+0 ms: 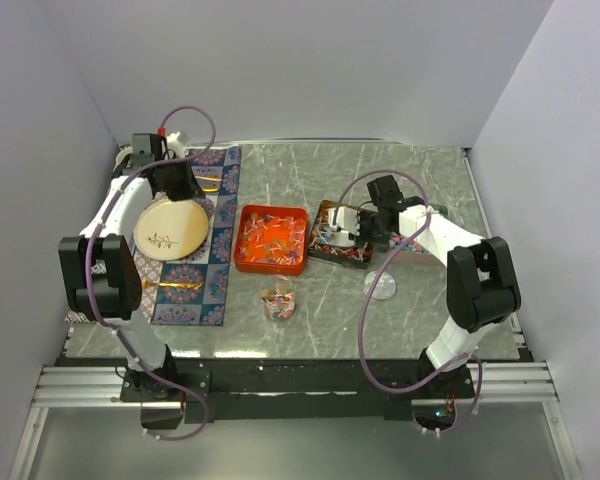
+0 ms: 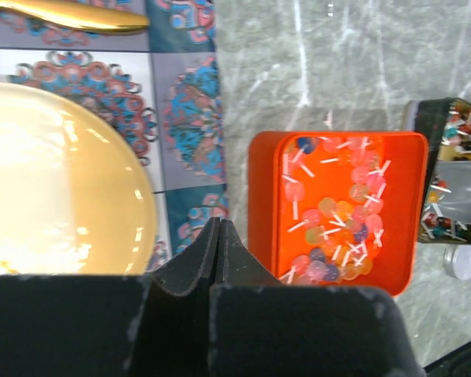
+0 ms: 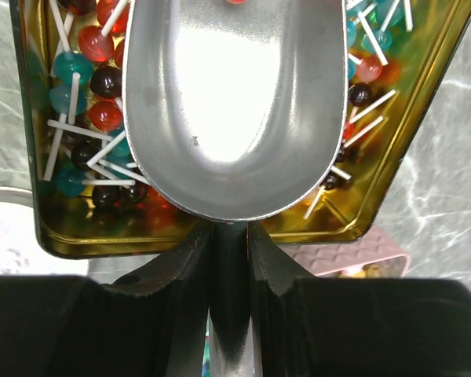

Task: Pack the candies
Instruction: Scoop the fake candies from the storage box.

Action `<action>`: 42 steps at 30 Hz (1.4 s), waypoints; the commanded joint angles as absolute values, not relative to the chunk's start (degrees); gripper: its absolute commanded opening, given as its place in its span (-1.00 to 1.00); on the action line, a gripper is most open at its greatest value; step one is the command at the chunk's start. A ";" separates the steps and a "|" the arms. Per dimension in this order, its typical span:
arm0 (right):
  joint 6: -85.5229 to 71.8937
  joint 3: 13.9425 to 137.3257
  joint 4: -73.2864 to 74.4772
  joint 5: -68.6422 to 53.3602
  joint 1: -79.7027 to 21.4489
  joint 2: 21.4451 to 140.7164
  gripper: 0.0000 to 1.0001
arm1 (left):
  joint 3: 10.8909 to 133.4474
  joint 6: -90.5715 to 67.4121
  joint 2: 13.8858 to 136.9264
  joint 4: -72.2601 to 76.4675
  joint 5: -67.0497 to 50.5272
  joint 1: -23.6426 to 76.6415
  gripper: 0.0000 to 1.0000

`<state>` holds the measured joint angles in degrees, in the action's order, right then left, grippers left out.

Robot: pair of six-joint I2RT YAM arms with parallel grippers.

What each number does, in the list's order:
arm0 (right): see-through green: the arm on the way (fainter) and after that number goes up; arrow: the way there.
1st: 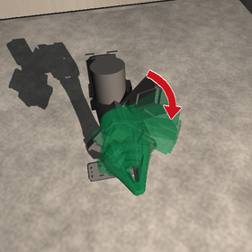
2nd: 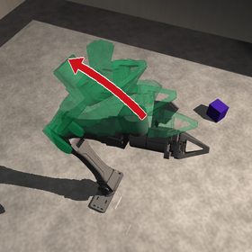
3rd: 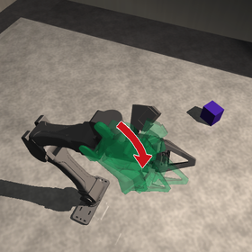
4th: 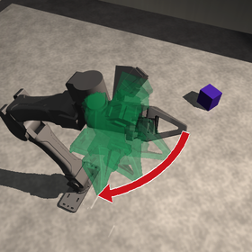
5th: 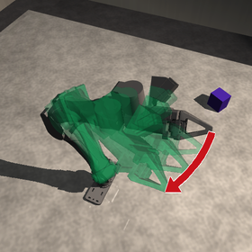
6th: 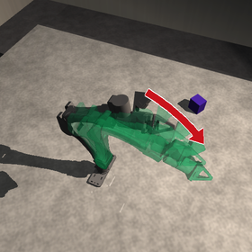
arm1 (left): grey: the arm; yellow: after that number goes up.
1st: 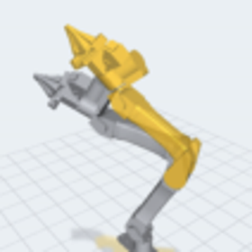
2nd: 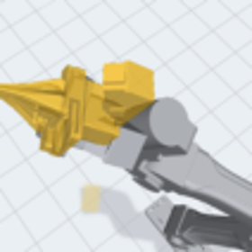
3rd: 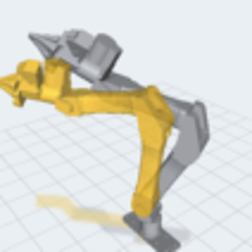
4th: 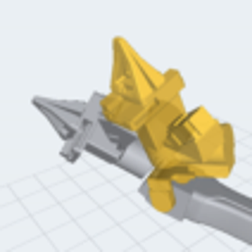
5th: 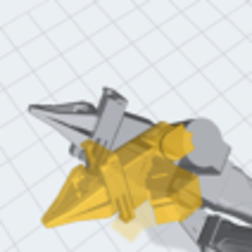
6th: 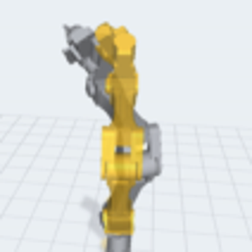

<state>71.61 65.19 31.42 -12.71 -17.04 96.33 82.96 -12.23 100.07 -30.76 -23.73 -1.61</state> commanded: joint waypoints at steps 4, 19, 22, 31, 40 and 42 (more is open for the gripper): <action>60.57 73.46 38.56 -5.11 -17.49 97.90 -1.00 | 88.68 -9.14 101.07 -31.99 -22.33 -2.20 -0.98; 58.98 57.84 22.78 -10.45 -16.35 90.62 -1.00 | 90.00 -8.61 102.22 -31.64 -22.15 -2.46 -0.98; 57.22 56.08 21.19 -13.88 -15.82 87.55 -1.00 | 90.17 -8.35 102.30 -31.46 -22.06 -2.46 -0.98; 56.86 58.88 25.21 -10.65 -16.17 77.18 -1.00 | 93.42 -8.96 102.31 -32.69 -22.76 -2.90 -0.98; 63.63 68.82 43.41 -1.24 -32.30 67.16 -1.00 | 90.54 -12.91 96.86 -32.61 -25.31 -3.69 -0.95; 64.25 69.87 45.86 2.88 -37.15 66.80 -1.00 | 89.22 -13.97 94.93 -31.82 -26.01 -3.78 -0.59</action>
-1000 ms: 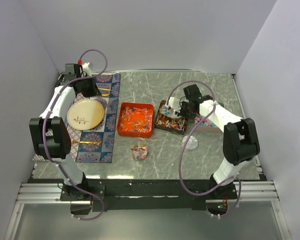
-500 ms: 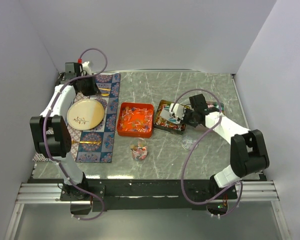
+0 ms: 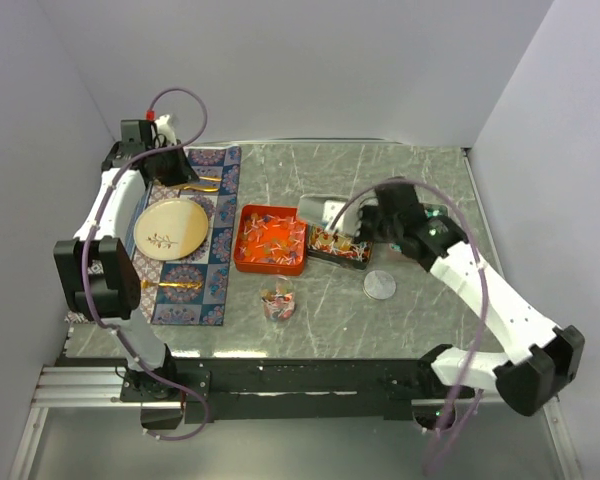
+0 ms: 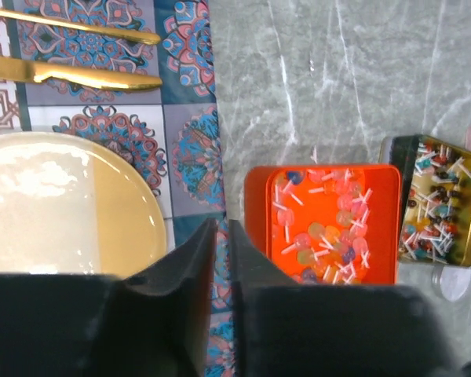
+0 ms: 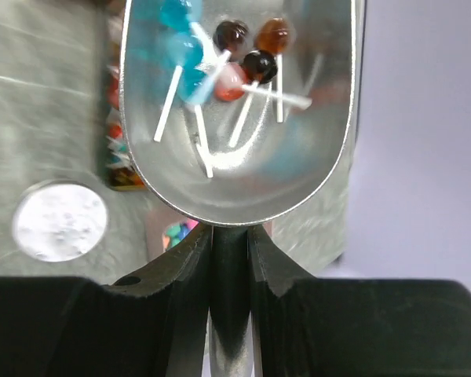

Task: Pack the candies
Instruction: Scoop the fake candies from the storage box, then place the fake candies in the packing bottle.

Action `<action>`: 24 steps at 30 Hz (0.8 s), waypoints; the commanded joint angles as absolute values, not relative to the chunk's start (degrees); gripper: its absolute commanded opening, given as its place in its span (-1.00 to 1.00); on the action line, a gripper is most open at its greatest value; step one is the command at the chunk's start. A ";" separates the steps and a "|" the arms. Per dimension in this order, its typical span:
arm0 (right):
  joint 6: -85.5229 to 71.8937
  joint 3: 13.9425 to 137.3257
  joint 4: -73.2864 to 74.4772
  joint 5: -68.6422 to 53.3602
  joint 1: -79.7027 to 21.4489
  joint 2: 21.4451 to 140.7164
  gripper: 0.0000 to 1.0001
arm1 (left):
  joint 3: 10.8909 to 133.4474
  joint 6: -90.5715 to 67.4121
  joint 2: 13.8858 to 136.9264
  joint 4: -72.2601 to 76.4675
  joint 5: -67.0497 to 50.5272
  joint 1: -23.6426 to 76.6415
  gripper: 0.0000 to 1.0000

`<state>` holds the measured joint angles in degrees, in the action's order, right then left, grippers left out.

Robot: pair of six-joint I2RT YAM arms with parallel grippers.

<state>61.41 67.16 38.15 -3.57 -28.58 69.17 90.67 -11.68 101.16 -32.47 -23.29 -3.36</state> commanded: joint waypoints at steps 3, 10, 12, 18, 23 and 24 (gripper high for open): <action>65.13 71.80 48.94 7.64 -45.51 67.93 -1.00 | 86.49 -14.59 92.64 -30.85 -26.46 -3.69 0.19; 67.32 72.24 52.73 18.72 -59.39 71.98 -1.00 | 82.18 -15.64 88.87 -29.27 -25.14 -3.78 0.76; 66.97 72.33 53.79 22.12 -61.60 73.73 -1.00 | 81.39 -16.26 87.46 -28.39 -24.70 -3.78 0.84; 65.74 74.27 57.30 28.81 -66.26 78.92 -1.00 | 79.99 -16.70 84.30 -27.86 -25.22 -3.78 0.85; 62.41 77.34 61.68 33.48 -66.88 83.23 -1.00 | 77.26 -17.58 81.74 -26.19 -25.84 -3.78 0.88; 61.53 77.60 62.05 33.92 -66.80 84.10 -1.00 | 76.99 -17.67 81.04 -25.84 -26.01 -3.78 0.88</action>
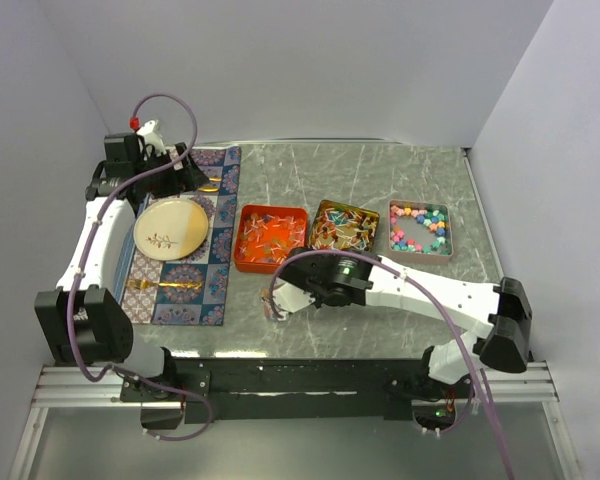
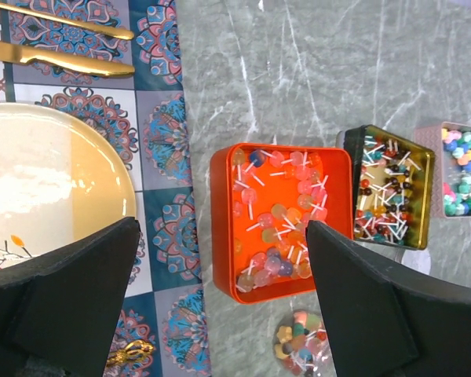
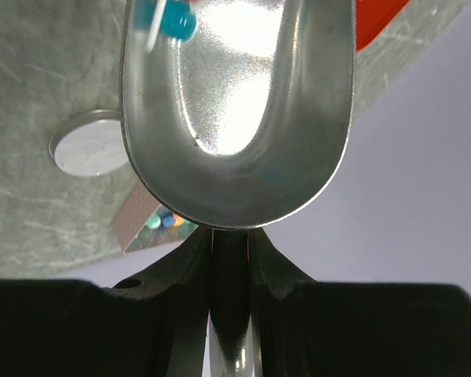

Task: Pack the candies
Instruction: Place the fake candies in the packing bottle, then scoop the fake candies from the storage box.

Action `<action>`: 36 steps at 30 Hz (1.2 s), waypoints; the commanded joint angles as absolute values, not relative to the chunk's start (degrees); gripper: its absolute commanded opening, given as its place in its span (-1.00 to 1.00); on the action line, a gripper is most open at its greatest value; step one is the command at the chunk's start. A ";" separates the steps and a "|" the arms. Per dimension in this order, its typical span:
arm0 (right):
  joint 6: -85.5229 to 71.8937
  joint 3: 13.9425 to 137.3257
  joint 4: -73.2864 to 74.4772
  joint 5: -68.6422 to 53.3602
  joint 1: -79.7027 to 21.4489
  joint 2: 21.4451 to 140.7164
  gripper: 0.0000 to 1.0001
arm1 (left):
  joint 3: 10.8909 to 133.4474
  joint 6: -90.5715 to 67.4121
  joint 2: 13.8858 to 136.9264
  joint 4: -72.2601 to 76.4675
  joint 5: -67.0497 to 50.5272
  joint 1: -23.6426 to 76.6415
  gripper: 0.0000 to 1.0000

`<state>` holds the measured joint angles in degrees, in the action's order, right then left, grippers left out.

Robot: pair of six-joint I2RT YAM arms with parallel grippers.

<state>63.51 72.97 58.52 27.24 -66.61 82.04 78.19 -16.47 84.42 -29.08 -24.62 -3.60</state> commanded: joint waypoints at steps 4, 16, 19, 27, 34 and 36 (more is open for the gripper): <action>62.22 76.56 61.88 36.12 -67.06 84.20 -1.00 | 76.29 -18.10 80.16 -25.49 -26.63 -3.78 0.89; 74.35 77.87 63.98 47.20 -68.99 81.48 -1.00 | 78.13 -19.78 82.35 -24.96 -28.83 -3.78 0.88; 68.32 81.37 65.99 43.71 -66.46 83.48 -1.00 | 79.01 -20.39 83.67 -25.05 -30.32 -3.61 0.84; 33.84 90.56 75.51 26.89 -40.89 92.99 -1.00 | 82.00 -19.34 86.30 -26.72 -30.32 1.49 0.82; 30.59 81.30 73.73 26.55 -21.23 90.35 -1.00 | 80.51 -21.18 87.63 -25.23 -32.52 3.43 0.81; 29.36 80.77 74.88 24.97 -16.64 91.31 -1.00 | 80.25 -21.53 87.63 -24.70 -33.13 3.52 0.81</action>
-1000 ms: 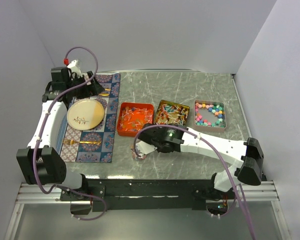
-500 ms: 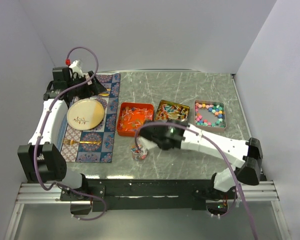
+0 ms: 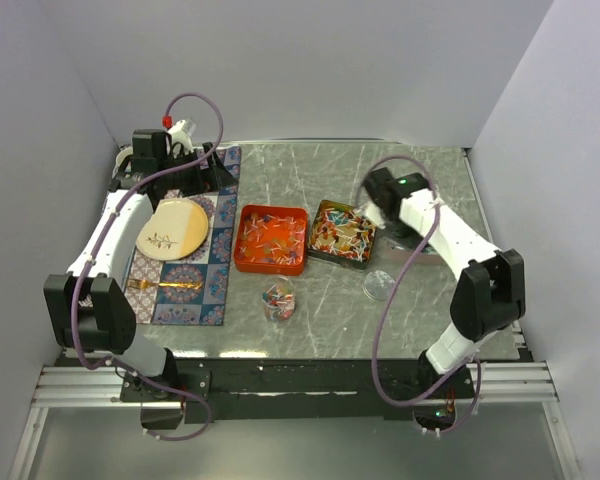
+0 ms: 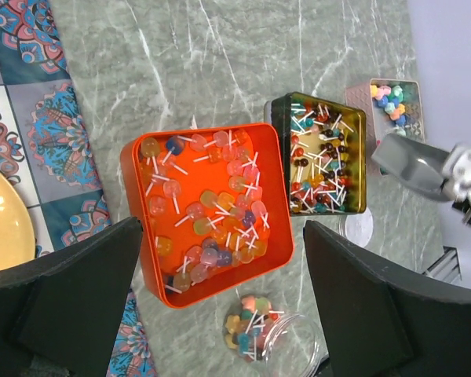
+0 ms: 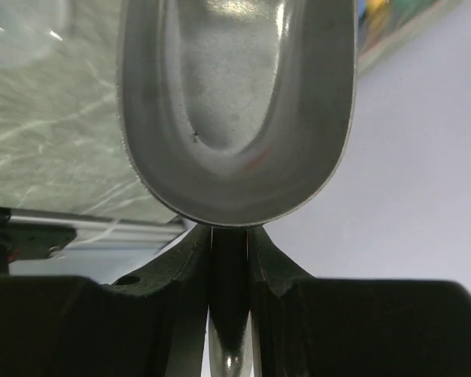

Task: Pack the candies
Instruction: Scoop the fake candies from the storage box.

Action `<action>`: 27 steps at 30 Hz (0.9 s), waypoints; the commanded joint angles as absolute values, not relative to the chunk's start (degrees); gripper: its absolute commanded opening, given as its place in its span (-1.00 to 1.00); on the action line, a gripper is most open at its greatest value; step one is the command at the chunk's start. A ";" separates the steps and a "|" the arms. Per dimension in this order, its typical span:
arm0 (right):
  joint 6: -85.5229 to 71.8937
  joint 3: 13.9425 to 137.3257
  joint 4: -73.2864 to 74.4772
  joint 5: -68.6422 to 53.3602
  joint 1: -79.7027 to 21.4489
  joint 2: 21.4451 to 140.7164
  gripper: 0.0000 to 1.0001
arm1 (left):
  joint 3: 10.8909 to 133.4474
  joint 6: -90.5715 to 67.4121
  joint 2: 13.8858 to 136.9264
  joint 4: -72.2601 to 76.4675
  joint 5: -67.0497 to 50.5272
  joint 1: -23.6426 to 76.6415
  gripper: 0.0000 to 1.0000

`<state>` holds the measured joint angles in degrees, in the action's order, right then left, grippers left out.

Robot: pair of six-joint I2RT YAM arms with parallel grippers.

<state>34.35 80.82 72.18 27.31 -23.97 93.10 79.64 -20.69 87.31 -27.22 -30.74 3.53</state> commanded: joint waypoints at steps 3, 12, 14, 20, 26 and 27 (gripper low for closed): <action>27.69 83.05 77.95 23.91 -9.07 95.26 -1.00 | 79.72 -22.06 87.45 -24.08 -33.48 3.52 0.82; 27.15 94.48 82.88 30.58 -3.34 108.18 -1.00 | 79.37 -23.47 88.06 -22.94 -35.42 3.52 0.81; 27.68 94.83 82.79 31.73 -3.17 109.68 -1.00 | 79.54 -23.38 88.42 -23.11 -35.33 3.52 0.81; 28.30 93.26 82.88 32.69 -2.46 110.84 -1.00 | 80.42 -23.03 89.21 -23.99 -34.89 3.43 0.82; 28.48 88.41 82.97 30.77 -0.71 109.68 -1.00 | 81.56 -23.82 91.14 -23.82 -35.60 3.52 0.81; 28.13 89.29 82.97 28.06 -0.44 110.73 -1.00 | 81.82 -23.73 91.40 -24.08 -35.51 3.43 0.81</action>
<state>28.47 88.95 76.16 30.59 -2.28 111.77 79.64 -23.27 90.43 -25.47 -33.89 3.46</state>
